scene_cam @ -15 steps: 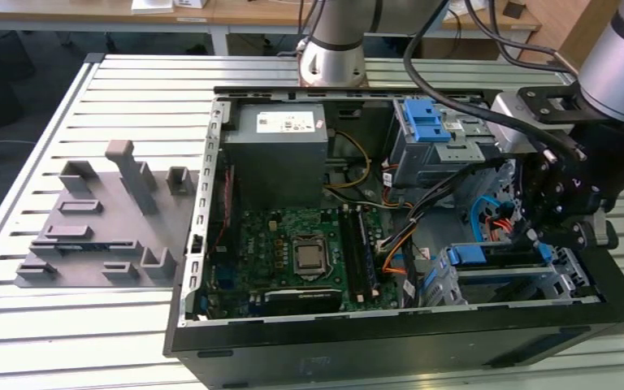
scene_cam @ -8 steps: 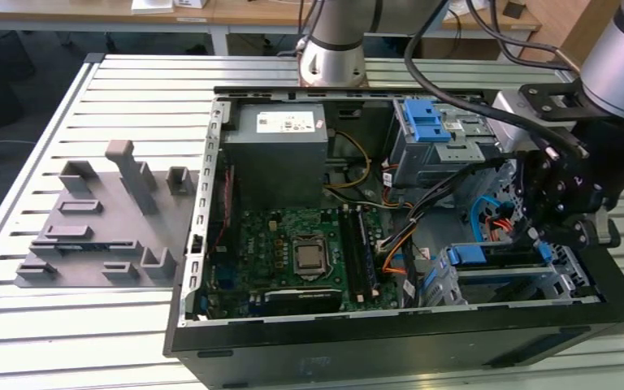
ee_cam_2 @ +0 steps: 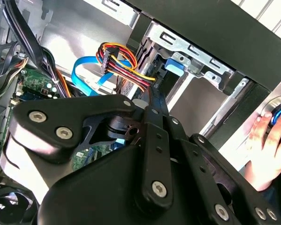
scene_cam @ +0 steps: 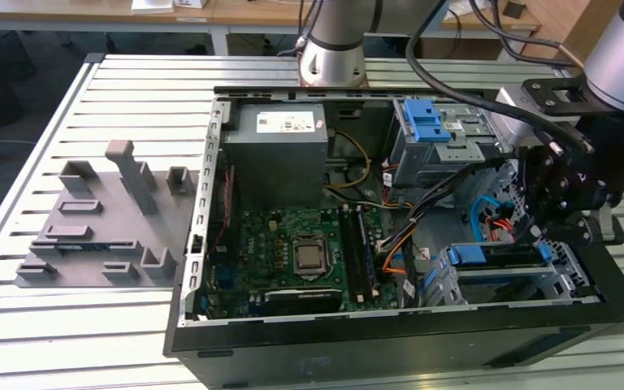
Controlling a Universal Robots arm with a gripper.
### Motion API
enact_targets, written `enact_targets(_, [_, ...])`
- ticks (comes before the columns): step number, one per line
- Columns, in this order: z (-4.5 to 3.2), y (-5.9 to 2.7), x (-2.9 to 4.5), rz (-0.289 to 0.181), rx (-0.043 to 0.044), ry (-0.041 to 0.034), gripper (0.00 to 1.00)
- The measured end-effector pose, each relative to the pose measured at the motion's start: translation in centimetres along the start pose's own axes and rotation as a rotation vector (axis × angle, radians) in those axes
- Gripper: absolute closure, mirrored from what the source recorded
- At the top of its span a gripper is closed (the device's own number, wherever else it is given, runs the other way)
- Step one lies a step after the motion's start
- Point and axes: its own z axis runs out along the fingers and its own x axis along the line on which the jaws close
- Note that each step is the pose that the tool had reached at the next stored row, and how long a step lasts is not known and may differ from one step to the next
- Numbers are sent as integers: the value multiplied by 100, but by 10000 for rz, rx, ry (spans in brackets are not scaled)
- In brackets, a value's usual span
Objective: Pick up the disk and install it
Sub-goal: 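Insert the second disk wire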
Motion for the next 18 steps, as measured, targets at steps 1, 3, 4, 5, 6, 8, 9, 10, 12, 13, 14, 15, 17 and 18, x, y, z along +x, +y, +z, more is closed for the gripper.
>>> enact_targets(1, [-4, 0, 0, 0, 0, 1, 89])
enact_targets(3, [-8, -1, 0, 0, 0, -1, 89])
enact_targets(4, [-11, -1, 1, 0, 0, 0, 89])
enact_targets(5, [-14, -1, 1, 1, 0, 1, 89])
enact_targets(6, [-14, -1, 1, 0, 0, 0, 89])
enact_targets(8, [-14, -1, 1, 0, 0, 0, 89])
enact_targets(9, [-14, -1, 1, 0, 0, 1, 89])
enact_targets(10, [-14, -1, 1, 0, 0, 0, 89])
enact_targets(12, [-15, -1, 1, 0, 0, 1, 89])
enact_targets(13, [-15, -1, 1, 0, 0, 1, 89])
enact_targets(14, [-15, -1, 1, 0, 0, 1, 89])
enact_targets(15, [-15, -1, 1, 0, 0, 0, 89])
enact_targets(17, [-16, 1, 1, -1, 0, 2, 89])
enact_targets(18, [-17, 8, 1, 0, 0, 3, 89])
